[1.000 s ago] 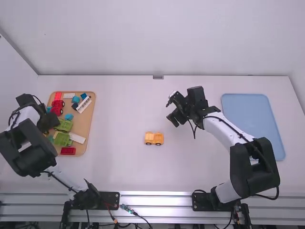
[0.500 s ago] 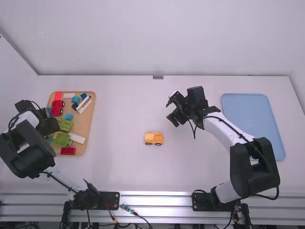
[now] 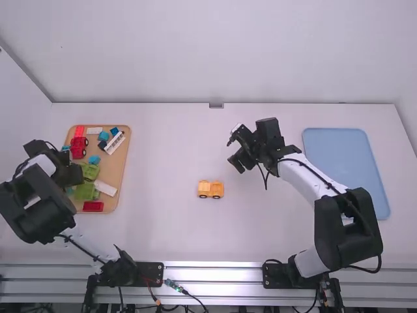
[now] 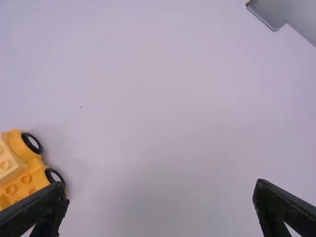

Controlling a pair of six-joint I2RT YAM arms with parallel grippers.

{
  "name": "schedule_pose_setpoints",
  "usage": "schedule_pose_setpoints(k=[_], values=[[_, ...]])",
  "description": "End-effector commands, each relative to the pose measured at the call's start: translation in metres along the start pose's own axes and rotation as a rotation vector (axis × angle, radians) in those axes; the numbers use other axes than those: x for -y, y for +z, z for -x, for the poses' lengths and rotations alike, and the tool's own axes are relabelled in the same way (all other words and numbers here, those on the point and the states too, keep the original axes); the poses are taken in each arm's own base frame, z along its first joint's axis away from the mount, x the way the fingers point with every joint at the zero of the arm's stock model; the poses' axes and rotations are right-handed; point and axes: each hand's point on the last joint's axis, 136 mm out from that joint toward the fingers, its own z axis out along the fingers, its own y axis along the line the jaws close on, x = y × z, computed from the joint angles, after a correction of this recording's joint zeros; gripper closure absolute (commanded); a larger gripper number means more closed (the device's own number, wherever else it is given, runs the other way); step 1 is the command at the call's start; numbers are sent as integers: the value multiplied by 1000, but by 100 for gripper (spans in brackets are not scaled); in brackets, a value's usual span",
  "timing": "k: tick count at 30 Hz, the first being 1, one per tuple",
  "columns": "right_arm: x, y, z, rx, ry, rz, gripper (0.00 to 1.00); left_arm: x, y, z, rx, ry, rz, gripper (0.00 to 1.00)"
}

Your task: Assemble lego blocks to make yellow taxi

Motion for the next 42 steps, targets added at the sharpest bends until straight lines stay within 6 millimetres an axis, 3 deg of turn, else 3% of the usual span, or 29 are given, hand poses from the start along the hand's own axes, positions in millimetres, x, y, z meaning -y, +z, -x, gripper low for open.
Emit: schedule_pose_setpoints(k=[1,6,18,21,27,31,36,42], values=[[6,-7,13,32,-9,-18,1,8,2,-5,-14,28,-19,39],[8,-8,16,43,-12,-25,1,16,1,-13,-58,59,-40,40],[8,-7,17,45,-11,-25,1,13,3,-1,-1,96,-30,44],[8,-7,17,45,-13,-25,1,21,7,5,50,134,-66,46],[8,-7,17,44,-10,-25,1,34,16,-3,70,189,-104,44],[8,-8,17,47,-12,-26,1,34,17,-10,45,191,-101,51],[8,-8,17,46,-14,-27,1,23,13,-14,-10,156,-50,48],[8,-7,17,45,-14,-26,1,25,11,-19,-34,151,-65,43]])
